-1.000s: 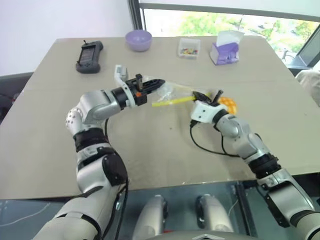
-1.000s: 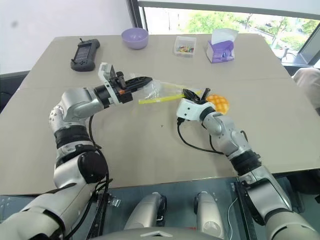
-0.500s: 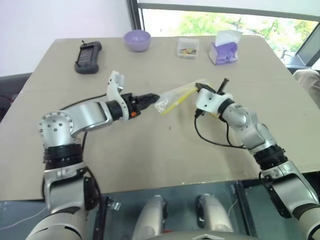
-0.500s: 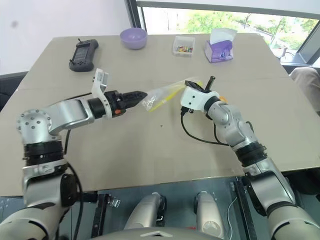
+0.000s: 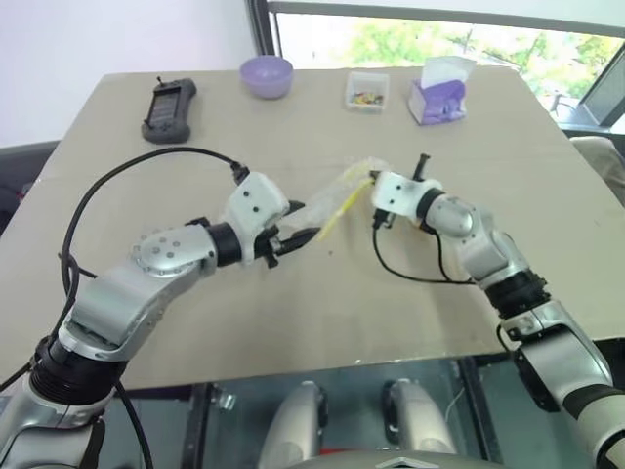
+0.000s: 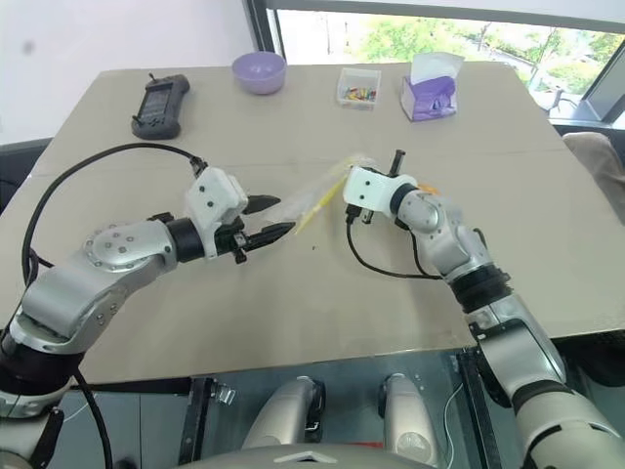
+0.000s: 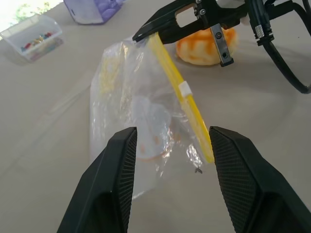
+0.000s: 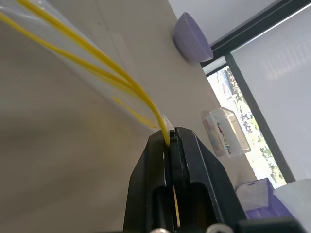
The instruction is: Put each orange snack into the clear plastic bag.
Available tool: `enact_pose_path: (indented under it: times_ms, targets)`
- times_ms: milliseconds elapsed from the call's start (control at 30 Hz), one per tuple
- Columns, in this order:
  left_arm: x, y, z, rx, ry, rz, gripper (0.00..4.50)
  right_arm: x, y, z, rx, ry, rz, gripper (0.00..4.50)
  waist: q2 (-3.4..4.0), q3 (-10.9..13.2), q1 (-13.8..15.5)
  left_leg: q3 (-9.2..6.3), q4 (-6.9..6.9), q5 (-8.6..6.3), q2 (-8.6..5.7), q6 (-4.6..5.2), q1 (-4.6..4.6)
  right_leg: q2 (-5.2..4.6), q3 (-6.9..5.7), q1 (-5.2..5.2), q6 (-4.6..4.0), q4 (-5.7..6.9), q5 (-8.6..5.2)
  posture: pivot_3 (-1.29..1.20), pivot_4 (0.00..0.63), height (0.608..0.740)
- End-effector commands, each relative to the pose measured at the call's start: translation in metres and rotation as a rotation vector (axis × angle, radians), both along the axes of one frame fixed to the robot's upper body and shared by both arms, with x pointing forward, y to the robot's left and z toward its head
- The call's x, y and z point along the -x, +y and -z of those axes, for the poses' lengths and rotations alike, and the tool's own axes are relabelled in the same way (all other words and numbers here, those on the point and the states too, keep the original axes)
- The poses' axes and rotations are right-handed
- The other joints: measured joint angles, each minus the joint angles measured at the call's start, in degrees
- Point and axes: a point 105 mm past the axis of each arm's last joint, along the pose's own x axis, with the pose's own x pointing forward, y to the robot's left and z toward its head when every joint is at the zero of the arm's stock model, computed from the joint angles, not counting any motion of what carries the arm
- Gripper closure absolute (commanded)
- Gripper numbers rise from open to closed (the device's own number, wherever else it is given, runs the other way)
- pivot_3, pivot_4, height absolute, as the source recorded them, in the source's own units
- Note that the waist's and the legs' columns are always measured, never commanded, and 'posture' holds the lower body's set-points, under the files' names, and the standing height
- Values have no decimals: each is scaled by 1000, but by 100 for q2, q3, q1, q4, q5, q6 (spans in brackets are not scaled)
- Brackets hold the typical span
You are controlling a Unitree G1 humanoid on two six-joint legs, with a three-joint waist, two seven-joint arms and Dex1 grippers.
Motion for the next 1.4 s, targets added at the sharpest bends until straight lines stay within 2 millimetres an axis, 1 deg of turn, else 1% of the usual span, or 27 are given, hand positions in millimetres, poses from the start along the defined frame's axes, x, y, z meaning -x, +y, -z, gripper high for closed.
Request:
enact_pose_path:
  times_ms: [33, 333, 500, 667, 800, 933, 1033, 1133, 1167, 1300, 1400]
  targets:
    - [6, -11, -4, -41, -48, -6, 2010, 0, 8, -19, -41, 0, -24, 4500, 0, 0, 1, -1, 0, 0, 1, 0, 0, 1, 0, 0, 0, 1, 0, 0, 150, 740]
    - [0, -12, -3, -86, -60, -109, 2010, -1, 16, -27, -63, 42, -46, 4500, -1, 1, 2, -16, 0, 0, 4, 1, 2, 6, 0, 0, 1, 6, 0, 0, 150, 740]
    - [3, -24, -5, -68, -74, -83, 2010, 0, 19, -27, -69, 61, -58, 4500, -1, 1, 2, -19, 0, 0, 5, 0, 2, 6, 0, 0, 0, 5, 0, 0, 150, 740]
    - [2, -27, -4, -64, -78, -88, 2010, 1, 22, -28, -78, 69, -65, 4500, 0, 1, 1, -20, 0, 1, 6, 0, 4, 6, 0, 0, 0, 7, 0, 0, 150, 740]
    - [-4, -25, 4, -58, -48, -133, 2010, 2, 24, -28, -86, 76, -70, 4500, -1, 0, 2, -20, 1, 1, 6, 0, 3, 6, 1, 0, 0, 6, 0, 0, 150, 740]
    - [-6, -26, 7, -56, -42, -135, 2010, 2, 24, -28, -87, 77, -67, 4500, -1, 0, 2, -20, 1, 1, 6, -1, 4, 6, 1, 0, 0, 7, 1, 0, 150, 740]
    - [-7, -26, 10, -61, -36, -129, 2736, 2, 23, -28, -88, 75, -63, 4500, -1, 0, 2, -20, 1, 1, 6, -1, 4, 6, 1, 0, 0, 7, 1, 0, 150, 740]
    - [-8, -24, 12, -67, -28, -135, 4110, 2, 22, -29, -88, 72, -58, 4500, 0, 1, 2, -20, 1, 1, 6, -1, 4, 6, 1, 0, 0, 7, 1, 0, 150, 740]
    - [-8, -24, 13, -68, -27, -135, 4352, 2, 21, -30, -89, 70, -56, 4500, -1, 0, 2, -20, 1, 1, 6, -1, 4, 6, 1, 0, 0, 7, 1, 0, 150, 740]
    - [-11, -21, 14, -101, -36, -144, 4352, 1, 19, -32, -87, 58, -47, 4500, 0, 1, 2, -20, 1, 1, 6, -1, 4, 6, 1, 0, 0, 7, 1, 0, 150, 740]
    - [-22, -7, 10, -168, -107, -173, 4352, 0, 15, -32, -69, 42, -33, 4500, 0, 0, 1, -20, 1, 1, 5, -1, 4, 6, 1, 0, 0, 7, 1, 0, 150, 740]
